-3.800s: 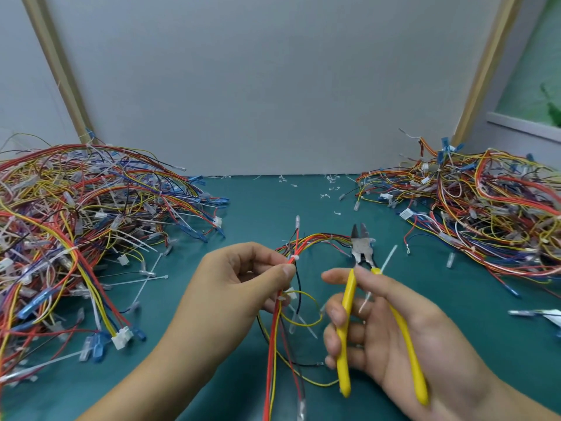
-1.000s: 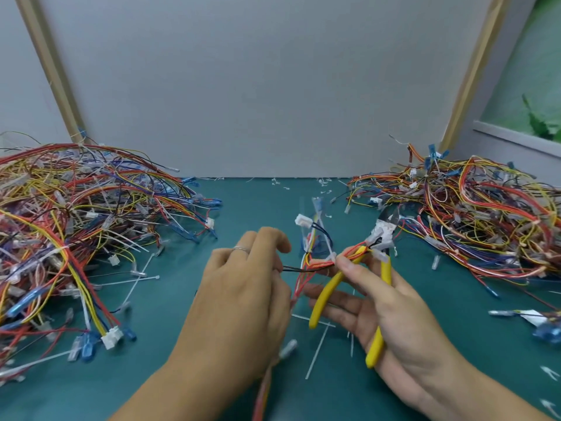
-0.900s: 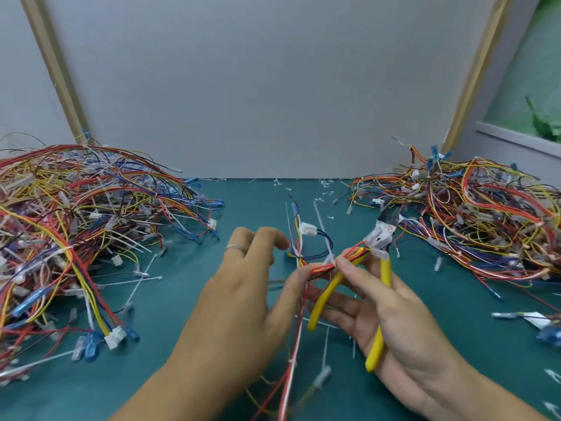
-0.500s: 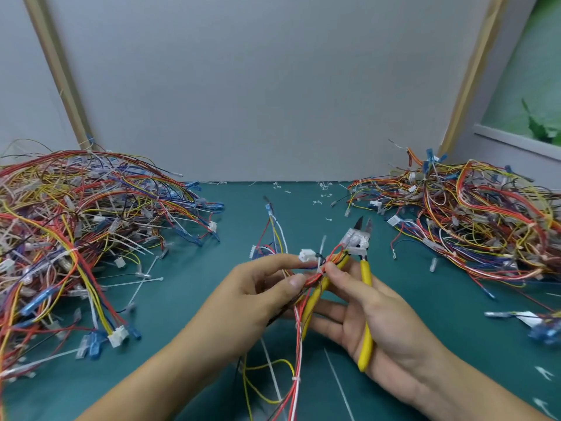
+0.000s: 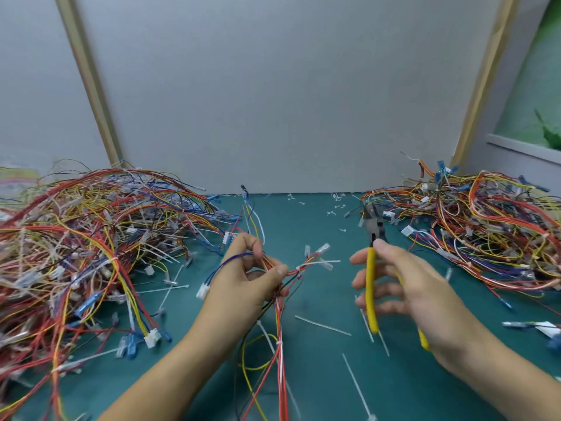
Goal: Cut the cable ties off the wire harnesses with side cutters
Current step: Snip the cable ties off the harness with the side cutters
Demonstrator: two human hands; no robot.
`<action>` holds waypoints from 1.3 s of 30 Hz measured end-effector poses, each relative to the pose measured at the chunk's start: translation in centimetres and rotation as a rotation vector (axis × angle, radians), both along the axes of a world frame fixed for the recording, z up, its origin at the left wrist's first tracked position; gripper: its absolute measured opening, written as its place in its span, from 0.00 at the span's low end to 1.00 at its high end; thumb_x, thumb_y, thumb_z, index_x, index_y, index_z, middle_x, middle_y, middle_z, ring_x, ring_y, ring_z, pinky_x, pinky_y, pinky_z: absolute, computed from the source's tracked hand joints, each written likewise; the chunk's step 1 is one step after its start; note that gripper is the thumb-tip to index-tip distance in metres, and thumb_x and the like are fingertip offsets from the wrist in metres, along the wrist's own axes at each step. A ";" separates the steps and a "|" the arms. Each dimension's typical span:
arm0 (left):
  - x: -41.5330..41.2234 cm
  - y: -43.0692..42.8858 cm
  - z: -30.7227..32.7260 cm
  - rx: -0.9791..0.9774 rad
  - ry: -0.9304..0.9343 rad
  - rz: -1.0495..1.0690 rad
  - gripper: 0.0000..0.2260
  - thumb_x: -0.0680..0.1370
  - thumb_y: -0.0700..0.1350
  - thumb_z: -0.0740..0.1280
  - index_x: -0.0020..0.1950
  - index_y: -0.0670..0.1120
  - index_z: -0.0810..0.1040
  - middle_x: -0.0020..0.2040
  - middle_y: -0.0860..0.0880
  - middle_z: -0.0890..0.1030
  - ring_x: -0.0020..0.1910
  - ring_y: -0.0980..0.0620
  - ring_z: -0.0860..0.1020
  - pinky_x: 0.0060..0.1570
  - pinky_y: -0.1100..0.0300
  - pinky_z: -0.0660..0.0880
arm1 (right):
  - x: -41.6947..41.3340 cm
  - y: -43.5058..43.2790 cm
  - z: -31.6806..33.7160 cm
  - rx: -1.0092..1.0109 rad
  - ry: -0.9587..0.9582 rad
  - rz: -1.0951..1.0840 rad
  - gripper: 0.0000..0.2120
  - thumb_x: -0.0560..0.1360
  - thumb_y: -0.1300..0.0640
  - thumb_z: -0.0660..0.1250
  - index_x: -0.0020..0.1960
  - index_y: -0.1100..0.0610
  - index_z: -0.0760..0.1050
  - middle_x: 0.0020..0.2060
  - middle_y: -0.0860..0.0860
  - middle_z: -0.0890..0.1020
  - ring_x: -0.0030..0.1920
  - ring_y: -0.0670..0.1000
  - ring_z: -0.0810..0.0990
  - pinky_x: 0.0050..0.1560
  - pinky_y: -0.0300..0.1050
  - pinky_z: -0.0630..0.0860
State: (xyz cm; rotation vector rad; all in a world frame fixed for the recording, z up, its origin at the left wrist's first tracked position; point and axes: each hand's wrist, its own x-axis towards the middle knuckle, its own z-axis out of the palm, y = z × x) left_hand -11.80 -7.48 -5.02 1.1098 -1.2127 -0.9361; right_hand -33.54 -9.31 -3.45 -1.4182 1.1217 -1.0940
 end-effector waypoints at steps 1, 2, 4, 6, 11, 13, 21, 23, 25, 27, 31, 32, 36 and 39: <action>0.1 -0.1 0.0 0.000 -0.003 0.006 0.15 0.78 0.30 0.66 0.46 0.45 0.62 0.37 0.46 0.80 0.30 0.49 0.78 0.32 0.56 0.78 | -0.1 -0.1 0.4 -0.070 0.107 -0.001 0.22 0.70 0.33 0.65 0.47 0.50 0.81 0.40 0.52 0.82 0.39 0.53 0.82 0.44 0.53 0.79; 0.2 -0.1 0.0 -0.003 -0.004 0.010 0.15 0.78 0.30 0.66 0.46 0.45 0.62 0.37 0.46 0.80 0.31 0.49 0.79 0.33 0.56 0.78 | -0.2 -0.2 0.7 -0.162 0.241 0.004 0.20 0.73 0.33 0.62 0.46 0.49 0.79 0.39 0.50 0.81 0.39 0.51 0.81 0.45 0.53 0.77; 0.4 -0.3 -0.1 -0.010 0.010 0.022 0.15 0.77 0.30 0.65 0.46 0.45 0.61 0.36 0.45 0.80 0.31 0.48 0.78 0.32 0.59 0.77 | -0.1 -0.6 0.9 -0.373 0.538 0.013 0.22 0.77 0.34 0.53 0.46 0.50 0.74 0.38 0.47 0.77 0.39 0.48 0.77 0.45 0.52 0.74; 0.6 -0.4 -0.1 -0.007 0.036 0.043 0.15 0.77 0.30 0.66 0.45 0.45 0.62 0.34 0.47 0.80 0.31 0.47 0.79 0.31 0.59 0.76 | 0.3 -0.7 0.8 -0.488 0.719 -0.005 0.20 0.78 0.35 0.50 0.45 0.49 0.70 0.36 0.46 0.74 0.40 0.46 0.74 0.43 0.50 0.72; 1.0 -0.8 -0.2 0.014 0.181 0.044 0.17 0.75 0.30 0.69 0.44 0.46 0.64 0.30 0.44 0.72 0.31 0.47 0.75 0.29 0.58 0.78 | 0.2 -0.1 -0.9 -0.519 0.922 0.008 0.20 0.75 0.30 0.45 0.49 0.42 0.67 0.39 0.42 0.72 0.44 0.45 0.73 0.45 0.47 0.72; 1.1 -0.9 -0.2 0.029 0.226 0.033 0.16 0.75 0.30 0.69 0.44 0.47 0.64 0.33 0.40 0.73 0.28 0.47 0.77 0.27 0.58 0.77 | 0.0 0.1 -1.4 -0.563 0.992 0.012 0.20 0.76 0.29 0.46 0.52 0.39 0.68 0.40 0.41 0.72 0.46 0.45 0.72 0.47 0.45 0.71; 1.0 -1.0 -0.5 0.024 0.310 -0.016 0.17 0.74 0.29 0.69 0.44 0.46 0.65 0.34 0.38 0.76 0.28 0.46 0.79 0.25 0.60 0.76 | 0.2 0.3 -1.3 -0.659 0.903 -0.072 0.17 0.74 0.33 0.57 0.53 0.42 0.75 0.38 0.40 0.72 0.43 0.46 0.72 0.45 0.47 0.71; 0.9 -0.9 -0.4 0.006 0.293 -0.017 0.17 0.74 0.29 0.69 0.44 0.46 0.64 0.33 0.39 0.75 0.27 0.47 0.78 0.25 0.60 0.77 | 0.1 0.3 -1.2 -0.662 0.879 -0.083 0.16 0.74 0.34 0.59 0.52 0.42 0.76 0.37 0.40 0.73 0.43 0.46 0.72 0.44 0.46 0.71; 0.8 -0.8 -0.3 -0.024 0.258 -0.003 0.17 0.74 0.29 0.69 0.44 0.47 0.64 0.31 0.41 0.75 0.27 0.47 0.77 0.26 0.59 0.76 | -0.1 0.3 -0.9 -0.657 0.860 -0.103 0.15 0.74 0.34 0.59 0.52 0.42 0.76 0.37 0.41 0.73 0.43 0.46 0.72 0.43 0.46 0.71; 0.8 -0.6 -0.2 -0.057 0.202 0.009 0.17 0.74 0.30 0.69 0.44 0.47 0.63 0.30 0.45 0.76 0.28 0.48 0.76 0.27 0.57 0.77 | -0.3 0.2 -0.7 -0.653 0.850 -0.118 0.17 0.74 0.33 0.58 0.52 0.42 0.75 0.38 0.41 0.73 0.43 0.45 0.72 0.42 0.45 0.70; 0.6 -0.4 -0.1 -0.123 0.108 0.027 0.19 0.73 0.30 0.71 0.44 0.46 0.63 0.30 0.49 0.78 0.28 0.49 0.77 0.28 0.56 0.77 | -0.1 0.3 -1.0 -0.621 0.862 -0.083 0.19 0.73 0.31 0.55 0.51 0.41 0.75 0.37 0.41 0.73 0.44 0.44 0.73 0.42 0.45 0.72; 0.5 -0.3 0.0 -0.132 0.103 0.025 0.20 0.72 0.32 0.74 0.44 0.47 0.63 0.31 0.47 0.79 0.28 0.48 0.76 0.27 0.57 0.76 | -0.1 0.2 -1.1 -0.610 0.860 -0.075 0.19 0.72 0.31 0.55 0.51 0.41 0.75 0.37 0.41 0.73 0.44 0.44 0.73 0.42 0.45 0.72; 0.4 -0.2 0.1 -0.138 0.075 0.036 0.19 0.67 0.40 0.74 0.43 0.49 0.63 0.33 0.45 0.79 0.28 0.48 0.73 0.25 0.58 0.73 | -0.4 0.1 -0.9 -0.518 0.804 -0.035 0.20 0.71 0.29 0.55 0.48 0.40 0.76 0.38 0.43 0.76 0.41 0.45 0.75 0.38 0.46 0.73; 0.3 -0.2 0.1 -0.158 0.029 0.062 0.16 0.69 0.41 0.71 0.41 0.53 0.64 0.32 0.47 0.76 0.29 0.49 0.69 0.27 0.54 0.69 | -0.4 0.0 -0.3 -0.323 0.601 0.073 0.24 0.69 0.29 0.57 0.48 0.45 0.80 0.34 0.49 0.80 0.32 0.48 0.77 0.35 0.50 0.74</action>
